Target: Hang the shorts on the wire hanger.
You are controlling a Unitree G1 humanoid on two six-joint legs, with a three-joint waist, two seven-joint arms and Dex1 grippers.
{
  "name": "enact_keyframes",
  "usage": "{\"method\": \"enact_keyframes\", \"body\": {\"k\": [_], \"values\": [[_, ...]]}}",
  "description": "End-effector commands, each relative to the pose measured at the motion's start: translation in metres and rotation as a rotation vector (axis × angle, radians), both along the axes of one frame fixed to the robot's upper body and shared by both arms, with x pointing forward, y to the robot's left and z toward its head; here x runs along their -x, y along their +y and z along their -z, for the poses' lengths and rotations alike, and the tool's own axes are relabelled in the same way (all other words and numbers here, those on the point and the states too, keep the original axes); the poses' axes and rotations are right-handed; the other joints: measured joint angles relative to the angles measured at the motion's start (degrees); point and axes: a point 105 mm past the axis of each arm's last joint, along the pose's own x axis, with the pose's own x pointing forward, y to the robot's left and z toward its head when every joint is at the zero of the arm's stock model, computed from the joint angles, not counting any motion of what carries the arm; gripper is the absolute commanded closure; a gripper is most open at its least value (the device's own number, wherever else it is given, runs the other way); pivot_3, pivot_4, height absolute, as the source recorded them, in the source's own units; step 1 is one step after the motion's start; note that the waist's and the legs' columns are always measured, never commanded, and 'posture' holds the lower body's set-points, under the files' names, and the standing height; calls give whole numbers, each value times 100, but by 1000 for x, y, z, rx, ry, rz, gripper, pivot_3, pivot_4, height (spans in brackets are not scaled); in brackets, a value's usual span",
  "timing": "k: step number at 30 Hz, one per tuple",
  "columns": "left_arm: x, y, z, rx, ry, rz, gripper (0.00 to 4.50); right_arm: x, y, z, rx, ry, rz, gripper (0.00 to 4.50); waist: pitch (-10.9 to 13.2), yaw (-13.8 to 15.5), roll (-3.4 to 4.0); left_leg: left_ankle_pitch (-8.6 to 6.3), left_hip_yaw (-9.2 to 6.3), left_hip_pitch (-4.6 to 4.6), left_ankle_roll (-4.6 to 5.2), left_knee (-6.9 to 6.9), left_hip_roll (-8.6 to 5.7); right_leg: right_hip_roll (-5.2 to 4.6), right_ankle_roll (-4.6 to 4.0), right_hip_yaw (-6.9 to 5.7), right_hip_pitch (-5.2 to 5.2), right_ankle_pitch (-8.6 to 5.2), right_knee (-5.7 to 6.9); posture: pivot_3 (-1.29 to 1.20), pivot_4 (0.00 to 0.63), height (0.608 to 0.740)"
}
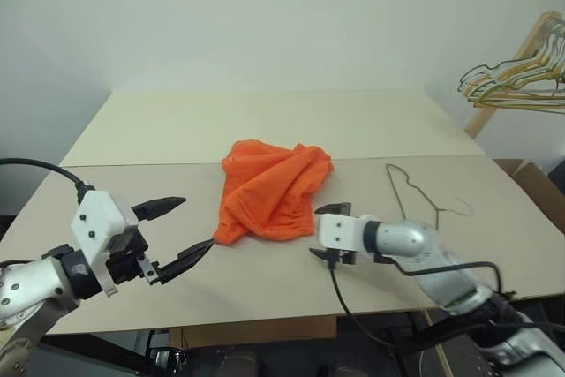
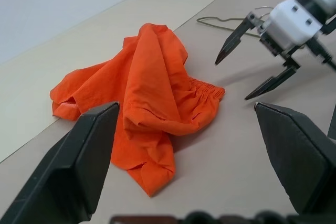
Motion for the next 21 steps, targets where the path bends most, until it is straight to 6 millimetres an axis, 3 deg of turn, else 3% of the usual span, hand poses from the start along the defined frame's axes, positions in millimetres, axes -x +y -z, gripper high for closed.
{"method": "enact_keyframes", "body": {"k": [1,4,15,21], "values": [[0,-4,-6,5,-29,15,14,-14,7,3,71,-97,-25,0,0,-25,-1,1,0,1,-2,-1,-1,0,3,0,0,0,0,213,0,740],[0,-4,-6,5,-30,13,0,-25,16,4,70,-134,-23,528,-3,-126,-5,6,0,11,-15,-5,2,6,22,-1,7,8,4,214,0,740],[1,-4,-4,-2,-28,4,0,-35,32,10,92,-181,-103,4334,-2,-250,-2,11,-1,14,-28,-15,2,8,21,-3,4,7,9,227,0,740],[4,5,14,-56,21,-61,0,-35,29,3,79,-214,-117,4425,-2,-312,0,12,-1,18,-37,-17,3,12,18,-2,4,5,12,222,0,740]]}}
